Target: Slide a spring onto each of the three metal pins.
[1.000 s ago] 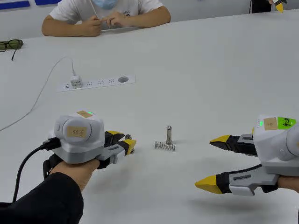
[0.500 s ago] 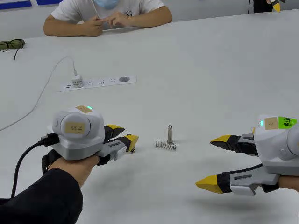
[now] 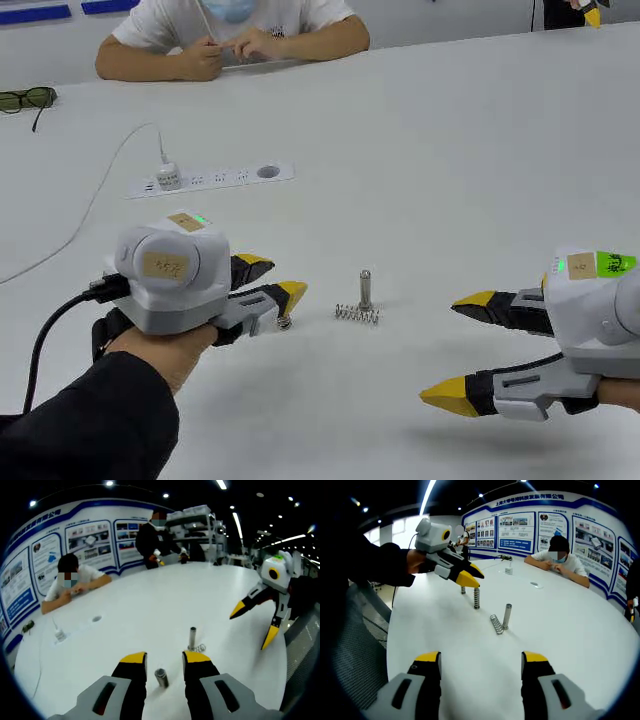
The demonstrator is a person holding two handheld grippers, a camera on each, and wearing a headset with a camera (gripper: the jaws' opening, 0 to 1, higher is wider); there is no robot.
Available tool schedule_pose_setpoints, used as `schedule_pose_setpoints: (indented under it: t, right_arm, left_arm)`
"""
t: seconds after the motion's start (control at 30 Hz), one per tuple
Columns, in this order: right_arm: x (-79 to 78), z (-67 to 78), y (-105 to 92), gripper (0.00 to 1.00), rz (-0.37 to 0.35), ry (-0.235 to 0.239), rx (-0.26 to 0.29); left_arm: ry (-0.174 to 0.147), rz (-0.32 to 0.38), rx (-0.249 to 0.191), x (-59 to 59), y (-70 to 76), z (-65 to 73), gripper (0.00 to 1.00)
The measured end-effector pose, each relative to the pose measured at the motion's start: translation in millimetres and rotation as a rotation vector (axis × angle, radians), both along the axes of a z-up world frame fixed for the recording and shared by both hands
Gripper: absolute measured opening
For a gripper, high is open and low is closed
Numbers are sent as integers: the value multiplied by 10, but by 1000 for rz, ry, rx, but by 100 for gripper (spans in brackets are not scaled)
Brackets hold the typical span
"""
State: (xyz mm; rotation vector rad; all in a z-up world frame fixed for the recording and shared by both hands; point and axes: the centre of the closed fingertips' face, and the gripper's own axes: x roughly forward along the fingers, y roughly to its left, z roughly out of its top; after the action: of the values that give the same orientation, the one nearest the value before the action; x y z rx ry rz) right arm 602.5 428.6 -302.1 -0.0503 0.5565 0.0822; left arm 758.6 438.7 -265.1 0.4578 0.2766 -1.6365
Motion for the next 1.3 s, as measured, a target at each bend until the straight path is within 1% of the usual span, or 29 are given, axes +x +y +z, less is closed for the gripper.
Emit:
schedule_pose_setpoints:
  t: [0.4,0.77,0.87,1.0,1.13,1.27,1.3]
  right_arm:
    - [5,7,11,66,2,0,-2]
    - [6,23,3,66,-3,-4,-6]
    - [6,32,-2,66,-5,-7,-5]
    - [1,30,-9,66,-7,-7,-5]
    - [-2,28,-19,66,-9,-8,-3]
    - [-5,25,-23,66,-11,-9,-1]
    - [-6,24,-24,66,-11,-9,-1]
  left_arm:
    - [-2,-13,-14,-31,10,61,29]
    - [-12,-37,-15,-104,29,113,30]
    - [-22,-56,-4,-131,17,103,30]
    - [-43,-83,11,-156,2,91,31]
    - [-56,-114,35,-188,-3,62,31]
    - [-72,-163,71,-226,-8,18,31]
    - [-85,-179,83,-240,-11,9,31]
